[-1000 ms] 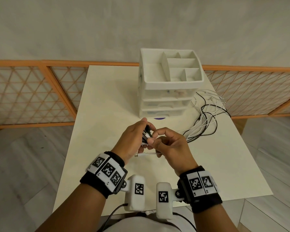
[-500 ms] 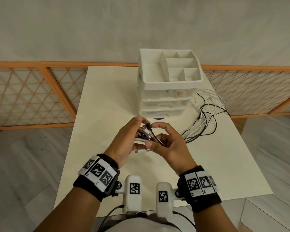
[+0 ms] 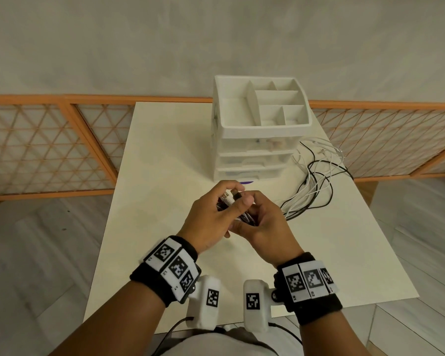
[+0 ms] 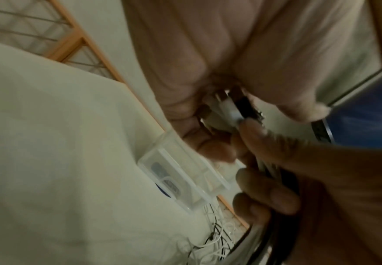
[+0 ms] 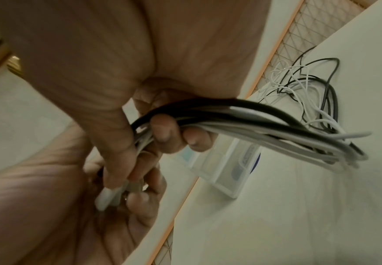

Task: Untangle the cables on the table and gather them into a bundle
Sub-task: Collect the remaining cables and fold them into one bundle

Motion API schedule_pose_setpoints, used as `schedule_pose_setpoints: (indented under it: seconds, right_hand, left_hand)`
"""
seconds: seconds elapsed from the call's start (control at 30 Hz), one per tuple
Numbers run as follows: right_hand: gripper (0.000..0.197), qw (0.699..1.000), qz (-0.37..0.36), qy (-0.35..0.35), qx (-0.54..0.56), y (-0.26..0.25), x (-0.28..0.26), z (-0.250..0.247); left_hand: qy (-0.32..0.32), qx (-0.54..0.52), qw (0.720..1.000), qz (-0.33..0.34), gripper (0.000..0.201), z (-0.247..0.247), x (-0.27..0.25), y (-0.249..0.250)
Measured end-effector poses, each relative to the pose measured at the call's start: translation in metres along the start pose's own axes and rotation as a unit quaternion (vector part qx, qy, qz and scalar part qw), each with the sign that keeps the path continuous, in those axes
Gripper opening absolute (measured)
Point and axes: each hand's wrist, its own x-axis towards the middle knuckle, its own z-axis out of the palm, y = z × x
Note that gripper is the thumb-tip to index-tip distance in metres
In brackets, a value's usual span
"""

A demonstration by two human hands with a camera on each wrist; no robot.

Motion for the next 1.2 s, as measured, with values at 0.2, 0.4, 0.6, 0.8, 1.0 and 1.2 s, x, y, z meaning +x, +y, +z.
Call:
schedule_pose_setpoints:
  seconds: [0.2,0.4,0.6,0.8,1.0,1.2]
  right_hand:
    - [0.04,0.998,-0.002,0.033,-0.05,0.008,0.005,0.003]
    - [0.044,0.997,-0.024,0.041,-0.058,0.011,0.008,0.003]
    - [0.024,0.993,-0.01,0.085,-0.083,0.016,0.01,0.003]
    - [0.048,0.99,0.033,0.029,-0.132,0.015,0.008,-0.012]
    - [0.019,0.995,0.05,0.012,-0.08,0.009,0.006,-0.031]
    - [0.022,0.986,0.014,-0.035,-0.16,0.0,0.011,-0.024]
  left_hand:
    - [0.112,0.098,0.989,0.015,0.017,0.008,0.007,-0.009]
    - [0.106,0.064,0.992,0.035,0.027,0.004,0.008,-0.007]
    - [0.081,0.073,0.994,0.032,0.018,-0.002,0.013,-0.009]
    - [0.15,0.022,0.988,-0.02,0.018,-0.016,0.023,-0.007]
    - [0.045,0.189,0.973,-0.123,0.033,-0.038,0.03,-0.012]
    - [-0.046,0.177,0.98,0.079,0.03,-0.023,0.022,0.036]
